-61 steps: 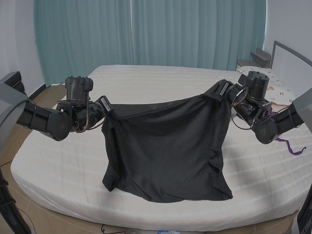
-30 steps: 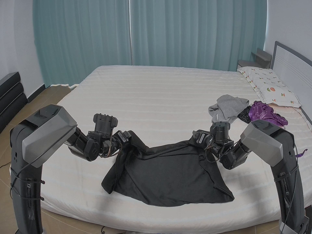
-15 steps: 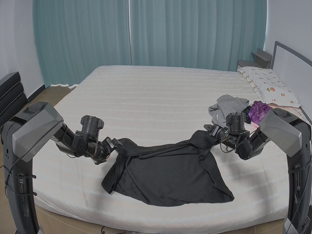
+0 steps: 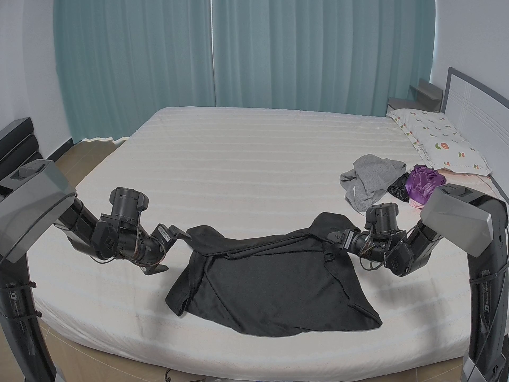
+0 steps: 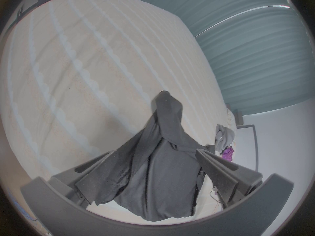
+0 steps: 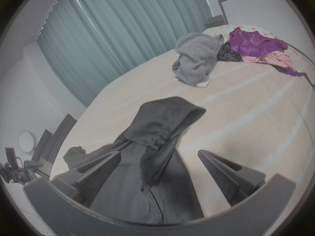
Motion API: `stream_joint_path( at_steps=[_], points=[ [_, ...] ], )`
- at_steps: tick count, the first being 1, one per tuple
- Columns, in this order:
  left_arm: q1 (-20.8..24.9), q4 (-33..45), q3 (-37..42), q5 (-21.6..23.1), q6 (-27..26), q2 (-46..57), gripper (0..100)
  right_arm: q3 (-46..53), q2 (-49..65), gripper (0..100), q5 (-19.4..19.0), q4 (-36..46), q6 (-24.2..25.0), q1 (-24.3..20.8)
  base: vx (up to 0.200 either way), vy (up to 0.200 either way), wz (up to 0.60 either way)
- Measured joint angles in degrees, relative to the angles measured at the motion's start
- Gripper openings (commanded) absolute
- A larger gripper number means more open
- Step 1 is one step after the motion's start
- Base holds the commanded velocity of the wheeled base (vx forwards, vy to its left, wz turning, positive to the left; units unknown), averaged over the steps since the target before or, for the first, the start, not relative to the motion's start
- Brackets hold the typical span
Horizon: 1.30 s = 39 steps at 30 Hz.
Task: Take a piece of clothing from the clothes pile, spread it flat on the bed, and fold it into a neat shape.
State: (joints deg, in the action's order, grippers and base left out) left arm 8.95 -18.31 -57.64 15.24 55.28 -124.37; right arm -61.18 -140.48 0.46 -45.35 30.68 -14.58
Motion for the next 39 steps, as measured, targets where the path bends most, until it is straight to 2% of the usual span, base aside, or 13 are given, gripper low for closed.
stream_joint_path(
  at_steps=[3, 6, 14, 19, 24, 25, 32, 39],
  points=[
    [0.63, -4.56, 2.66, -1.69, 2.57, 0.98, 100, -0.61, -0.78, 100, 0.33, 2.51, -0.99, -0.94, 0.0, 0.0, 0.0],
    [1.11, -5.99, 4.19, -3.15, 4.79, 1.38, 100, -2.18, -1.3, 100, 1.15, 5.17, -3.07, -1.99, 0.0, 0.0, 0.0],
    [1.49, -7.3, 7.06, -3.64, 5.1, 1.41, 100, -6.07, -2.57, 100, 5.08, 5.8, -7.09, -4.88, 0.0, 0.0, 0.0],
    [1.52, -12.75, 9.52, -3.41, 4.99, 1.41, 100, -7.34, -3.36, 100, 8.34, 6.02, -10.5, -5.89, 0.0, 0.0, 0.0],
    [1.5, -14.4, 11.34, -3.3, 4.82, 1.38, 100, -9.57, -5.3, 100, 12.26, 7.23, -13.17, -7.39, 0.0, 0.0, 0.0],
    [1.5, -14.51, 11.58, -3.28, 4.68, 1.38, 100, -10.09, -5.77, 0, 12.75, 7.36, -13.78, -7.61, 0.0, 0.0, 0.0],
    [1.5, -14.69, 12.54, -3.19, 4.11, 1.38, 100, -11.74, -7.09, 0, 14.97, 7.42, -15.23, -7.74, 0.0, 0.0, 0.0],
    [1.57, -14.75, 12.89, -3.08, 3.54, 1.4, 100, -11.33, -5.08, 0, 15.52, 7.5, -15.23, -5.29, 0.0, 0.0, 0.0]
  ],
)
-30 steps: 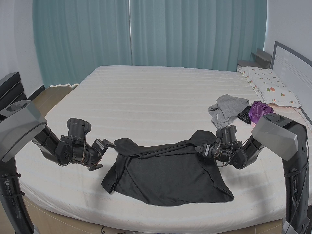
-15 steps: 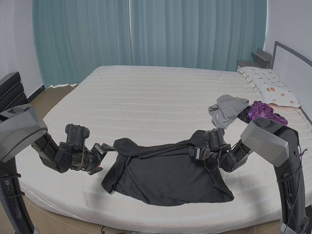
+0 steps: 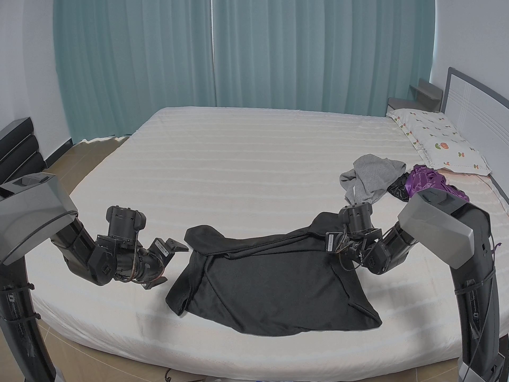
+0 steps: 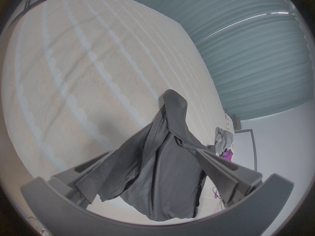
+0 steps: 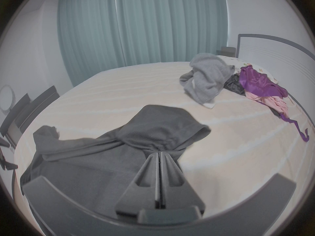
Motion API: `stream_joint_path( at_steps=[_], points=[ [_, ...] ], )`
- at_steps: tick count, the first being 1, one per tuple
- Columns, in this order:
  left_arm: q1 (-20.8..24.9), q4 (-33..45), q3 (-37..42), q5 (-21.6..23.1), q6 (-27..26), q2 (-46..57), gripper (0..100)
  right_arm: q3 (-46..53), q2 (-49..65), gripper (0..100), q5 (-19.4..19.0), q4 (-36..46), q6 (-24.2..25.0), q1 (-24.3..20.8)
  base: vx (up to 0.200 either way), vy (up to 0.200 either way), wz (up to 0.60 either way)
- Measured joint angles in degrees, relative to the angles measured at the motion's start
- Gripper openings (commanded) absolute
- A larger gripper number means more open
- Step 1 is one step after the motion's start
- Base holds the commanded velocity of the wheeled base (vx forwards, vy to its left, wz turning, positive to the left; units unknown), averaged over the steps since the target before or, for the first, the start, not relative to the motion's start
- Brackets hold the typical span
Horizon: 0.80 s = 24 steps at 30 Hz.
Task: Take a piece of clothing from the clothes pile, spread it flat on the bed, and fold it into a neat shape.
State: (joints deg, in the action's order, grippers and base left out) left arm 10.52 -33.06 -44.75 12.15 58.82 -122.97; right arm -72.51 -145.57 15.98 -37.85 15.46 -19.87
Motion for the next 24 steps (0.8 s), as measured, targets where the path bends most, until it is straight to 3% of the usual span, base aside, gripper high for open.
stream_joint_path(
  at_steps=[6, 13, 18, 19, 24],
  points=[
    [0.02, -0.06, 0.18, 0.0, -0.04, 0.0, 100, 0.62, 2.07, 0, -0.41, -0.44, 0.85, 4.46, 0.0, 0.0, 0.0],
    [0.04, -0.05, 0.18, 0.05, -0.04, 0.0, 100, -1.57, 2.16, 0, -2.9, -0.82, 6.9, 10.17, 0.0, 0.0, 0.0],
    [0.02, -0.06, 0.18, 0.07, -0.06, 0.0, 100, -3.47, 0.69, 0, -3.89, -0.73, 9.58, 11.63, 0.0, 0.0, 0.0],
    [0.02, -0.06, 0.18, 0.1, -0.04, 0.0, 100, -3.97, 0.23, 100, -3.91, -0.73, 9.69, 11.96, 0.0, 0.0, 0.0],
    [0.02, -0.05, 0.18, 0.07, -0.04, 0.0, 100, -4.94, -1.12, 100, -4.05, -0.77, 10.44, 13.24, 0.0, 0.0, 0.0]
  ],
)
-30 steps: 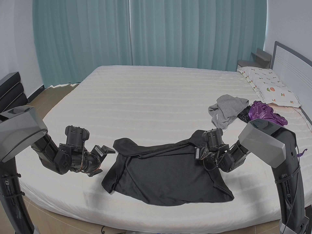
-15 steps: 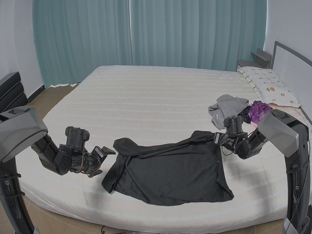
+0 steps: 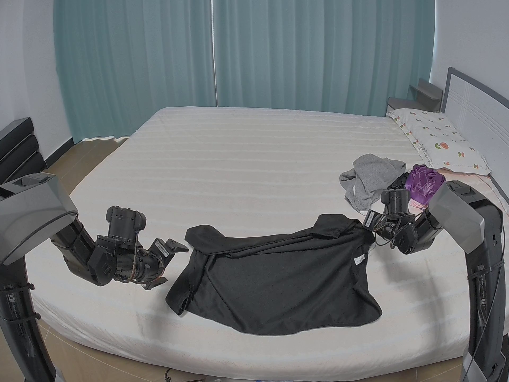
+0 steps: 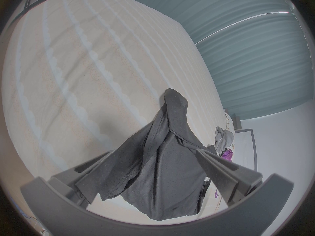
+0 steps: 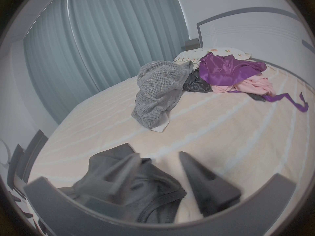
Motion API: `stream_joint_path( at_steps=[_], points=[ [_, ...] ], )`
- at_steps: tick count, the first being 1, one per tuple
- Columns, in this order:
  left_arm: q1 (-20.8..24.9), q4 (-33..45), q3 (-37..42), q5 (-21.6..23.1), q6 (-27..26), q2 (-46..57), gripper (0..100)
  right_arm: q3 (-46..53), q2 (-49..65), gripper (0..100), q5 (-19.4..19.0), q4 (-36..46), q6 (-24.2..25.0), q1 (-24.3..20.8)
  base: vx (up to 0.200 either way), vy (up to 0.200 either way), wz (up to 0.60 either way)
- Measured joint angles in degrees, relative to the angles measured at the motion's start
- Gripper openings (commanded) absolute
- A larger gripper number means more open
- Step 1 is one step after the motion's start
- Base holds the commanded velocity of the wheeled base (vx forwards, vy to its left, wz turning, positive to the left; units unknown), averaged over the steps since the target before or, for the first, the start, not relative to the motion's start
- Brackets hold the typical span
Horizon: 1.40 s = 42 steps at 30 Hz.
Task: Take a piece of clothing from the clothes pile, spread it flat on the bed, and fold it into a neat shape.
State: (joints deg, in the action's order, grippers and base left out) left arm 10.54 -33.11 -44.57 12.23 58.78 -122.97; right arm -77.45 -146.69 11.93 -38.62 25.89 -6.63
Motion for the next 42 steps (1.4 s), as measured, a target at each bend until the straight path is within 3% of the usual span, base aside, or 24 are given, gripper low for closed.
stream_joint_path(
  at_steps=[10, 16, 20, 26, 30, 42],
  points=[
    [0.0, -0.01, 0.06, 0.02, 0.0, 0.04, 100, 4.18, 4.05, 100, -0.99, -0.13, 6.57, -0.15, 0.0, 0.0, 0.0],
    [0.0, -0.01, 0.55, -0.24, -0.65, 0.12, 100, 14.64, 8.96, 100, -4.14, -1.94, 9.08, -0.48, 0.0, 0.0, 0.0],
    [0.11, -0.88, 1.52, -0.55, -2.24, 0.12, 100, 24.25, 12.35, 100, -5.58, -7.39, 10.64, -0.94, 0.0, 0.0, 0.0],
    [1.16, -3.12, 3.75, -1.91, -4.6, 0.12, 100, 38.17, 15.91, 100, -6.39, -21.94, 11.74, -2.9, 0.0, 0.0, 0.0],
    [3.75, -3.75, 4.8, -5.99, -9.63, -0.21, 100, 43.93, 17.51, 100, -5.4, -26.53, 11.98, -4.5, 0.0, 0.0, 0.0],
    [12.91, -7.45, 7.2, -23.11, -18.69, -5.39, 100, 48.59, 18.58, 100, -3.82, -28.16, 12.34, -7.23, 0.0, 0.0, 0.0]
  ],
)
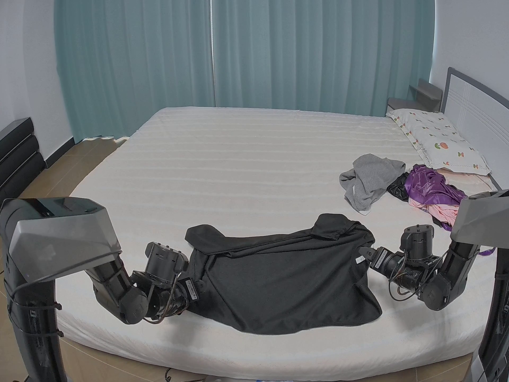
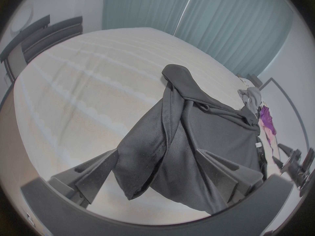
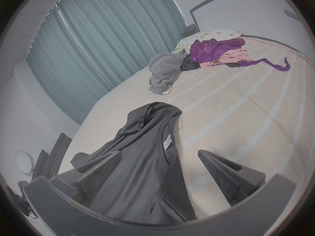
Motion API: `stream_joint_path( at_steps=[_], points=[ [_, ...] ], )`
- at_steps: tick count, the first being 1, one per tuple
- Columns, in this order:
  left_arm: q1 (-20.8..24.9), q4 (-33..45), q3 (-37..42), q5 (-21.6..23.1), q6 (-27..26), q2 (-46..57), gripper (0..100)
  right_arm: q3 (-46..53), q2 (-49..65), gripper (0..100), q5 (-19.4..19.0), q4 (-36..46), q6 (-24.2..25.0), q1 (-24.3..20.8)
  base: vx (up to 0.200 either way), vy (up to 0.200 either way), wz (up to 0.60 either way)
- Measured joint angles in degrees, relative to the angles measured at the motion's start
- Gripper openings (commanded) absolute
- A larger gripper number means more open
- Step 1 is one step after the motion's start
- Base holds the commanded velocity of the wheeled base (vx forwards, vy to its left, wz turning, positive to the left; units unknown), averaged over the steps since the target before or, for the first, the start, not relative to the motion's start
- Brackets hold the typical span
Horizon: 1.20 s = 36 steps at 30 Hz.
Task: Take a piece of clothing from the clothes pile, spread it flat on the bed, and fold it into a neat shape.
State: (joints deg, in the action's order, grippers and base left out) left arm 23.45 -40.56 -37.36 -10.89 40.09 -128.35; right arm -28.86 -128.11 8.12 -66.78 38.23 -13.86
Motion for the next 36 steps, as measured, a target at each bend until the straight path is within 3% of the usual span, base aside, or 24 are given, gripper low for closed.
stream_joint_path(
  at_steps=[3, 4, 11, 18, 31, 36],
  points=[
    [0.82, -1.45, 0.21, -1.91, -1.4, -1.58, 100, 0.52, 0.02, 100, 0.04, -0.24, 0.02, -0.41, 0.0, 0.0, 0.0],
    [0.94, -1.54, 0.22, -2.08, -1.76, -2.02, 0, 0.68, -0.02, 100, 0.04, -0.35, -0.02, -0.49, 0.0, 0.0, 0.0],
    [0.29, -1.65, 0.55, -3.67, -2.9, -3.71, 0, 1.62, -0.69, 100, 0.11, -0.46, -0.35, -0.66, 0.0, 0.0, 0.0],
    [-3.4, -1.73, 1.71, -3.67, -2.44, -2.07, 0, 3.17, -1.33, 100, -0.68, -0.46, -1.37, -0.44, 0.0, 0.0, 0.0],
    [-10.4, -1.21, 9.62, 5.56, -1.32, 7.41, 0, 4.22, -6.9, 100, -4.78, -3.43, -7.3, -0.63, 0.0, 0.0, 0.0],
    [-10.58, -0.93, 10.35, 7.47, -0.13, 8.35, 0, 5.85, -8.36, 100, -9.67, -8.05, -7.77, -0.66, 0.0, 0.0, 0.0]
  ],
)
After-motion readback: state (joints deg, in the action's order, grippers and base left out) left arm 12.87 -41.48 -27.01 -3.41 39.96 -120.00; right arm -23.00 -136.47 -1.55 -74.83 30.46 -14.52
